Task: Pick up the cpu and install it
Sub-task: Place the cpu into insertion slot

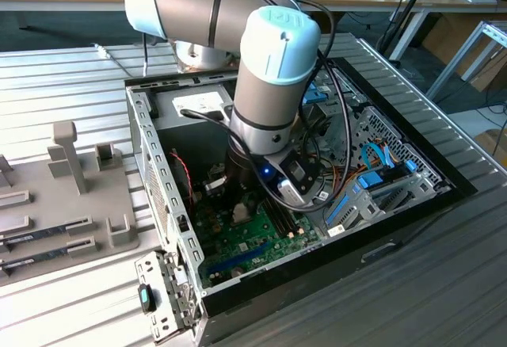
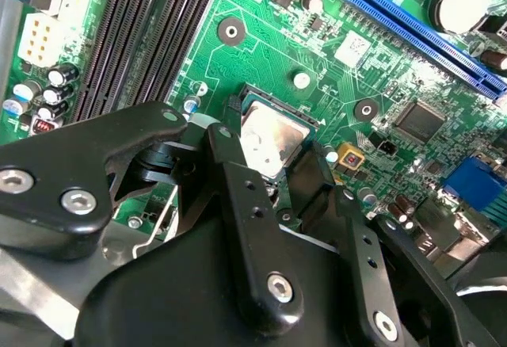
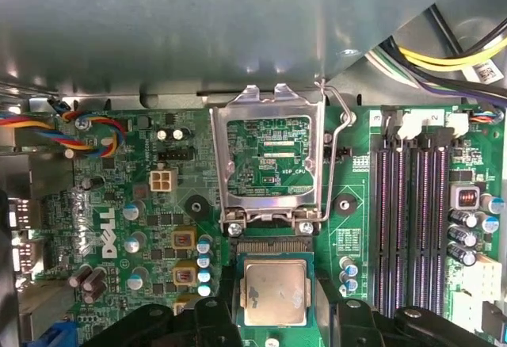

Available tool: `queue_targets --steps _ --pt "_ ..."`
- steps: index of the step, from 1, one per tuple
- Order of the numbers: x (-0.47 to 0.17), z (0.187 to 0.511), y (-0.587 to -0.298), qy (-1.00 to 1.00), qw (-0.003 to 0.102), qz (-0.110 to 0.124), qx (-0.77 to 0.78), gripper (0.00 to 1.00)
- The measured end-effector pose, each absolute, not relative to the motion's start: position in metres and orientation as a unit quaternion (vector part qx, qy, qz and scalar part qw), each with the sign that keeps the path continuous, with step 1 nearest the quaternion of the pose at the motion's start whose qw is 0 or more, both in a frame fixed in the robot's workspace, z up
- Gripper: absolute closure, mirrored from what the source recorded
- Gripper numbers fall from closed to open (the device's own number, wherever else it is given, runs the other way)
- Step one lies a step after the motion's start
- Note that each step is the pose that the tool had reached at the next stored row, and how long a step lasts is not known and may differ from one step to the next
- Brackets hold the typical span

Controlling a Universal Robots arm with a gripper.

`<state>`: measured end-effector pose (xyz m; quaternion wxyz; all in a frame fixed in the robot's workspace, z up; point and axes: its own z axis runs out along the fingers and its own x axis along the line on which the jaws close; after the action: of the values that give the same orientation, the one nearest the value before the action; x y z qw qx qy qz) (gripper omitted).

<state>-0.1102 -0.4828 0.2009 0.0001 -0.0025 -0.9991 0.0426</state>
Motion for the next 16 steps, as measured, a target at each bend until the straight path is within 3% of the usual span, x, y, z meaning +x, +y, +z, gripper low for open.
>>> queue_targets --steps 16 --pt "-0.1086 0.1978 -0.4822 -0.999 0.0 0.042 -0.002 0.53"
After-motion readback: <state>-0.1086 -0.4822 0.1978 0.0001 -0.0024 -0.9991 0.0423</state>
